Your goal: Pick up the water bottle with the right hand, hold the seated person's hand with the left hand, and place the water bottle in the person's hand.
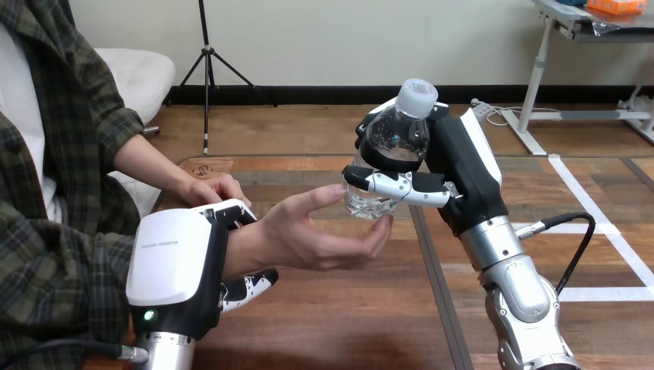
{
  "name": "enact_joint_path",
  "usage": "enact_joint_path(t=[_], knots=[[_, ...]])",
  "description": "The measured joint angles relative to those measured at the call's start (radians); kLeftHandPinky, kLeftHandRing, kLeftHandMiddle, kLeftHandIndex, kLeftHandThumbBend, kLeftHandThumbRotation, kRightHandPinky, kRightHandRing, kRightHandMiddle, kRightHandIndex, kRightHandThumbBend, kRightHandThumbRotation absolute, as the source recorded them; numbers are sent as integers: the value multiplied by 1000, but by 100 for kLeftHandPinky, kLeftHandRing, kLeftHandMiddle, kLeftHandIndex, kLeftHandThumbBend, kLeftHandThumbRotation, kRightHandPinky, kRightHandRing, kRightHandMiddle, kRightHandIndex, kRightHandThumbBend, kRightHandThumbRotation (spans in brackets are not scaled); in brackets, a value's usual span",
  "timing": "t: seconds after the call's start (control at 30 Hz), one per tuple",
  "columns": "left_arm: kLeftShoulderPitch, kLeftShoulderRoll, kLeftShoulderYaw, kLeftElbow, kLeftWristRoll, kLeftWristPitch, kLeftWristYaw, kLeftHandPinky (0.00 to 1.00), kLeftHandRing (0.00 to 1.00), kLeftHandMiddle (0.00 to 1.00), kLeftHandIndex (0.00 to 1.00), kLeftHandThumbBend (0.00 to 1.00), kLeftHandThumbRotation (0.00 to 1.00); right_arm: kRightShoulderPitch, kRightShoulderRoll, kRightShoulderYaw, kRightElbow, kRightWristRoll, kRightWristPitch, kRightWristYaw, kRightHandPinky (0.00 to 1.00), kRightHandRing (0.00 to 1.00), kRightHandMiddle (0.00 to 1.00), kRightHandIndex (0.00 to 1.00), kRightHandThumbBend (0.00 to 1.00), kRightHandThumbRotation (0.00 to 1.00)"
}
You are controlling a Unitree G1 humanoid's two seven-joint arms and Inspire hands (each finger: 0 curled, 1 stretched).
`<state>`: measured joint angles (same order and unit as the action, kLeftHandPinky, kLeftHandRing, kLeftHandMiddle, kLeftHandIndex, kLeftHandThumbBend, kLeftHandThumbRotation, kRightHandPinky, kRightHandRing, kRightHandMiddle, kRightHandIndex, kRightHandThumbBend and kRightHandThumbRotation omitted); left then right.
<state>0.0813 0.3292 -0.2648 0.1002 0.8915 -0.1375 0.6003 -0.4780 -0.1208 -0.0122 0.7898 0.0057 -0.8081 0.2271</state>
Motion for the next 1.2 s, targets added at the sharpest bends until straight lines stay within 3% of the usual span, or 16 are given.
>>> enact_joint_path(t=[1.2], knots=[[-4,-17,-9,17,1,-9,25,30,34,39,43,85,0,5,4,0,-3,13,0,11,37,41,46,46,68,0]])
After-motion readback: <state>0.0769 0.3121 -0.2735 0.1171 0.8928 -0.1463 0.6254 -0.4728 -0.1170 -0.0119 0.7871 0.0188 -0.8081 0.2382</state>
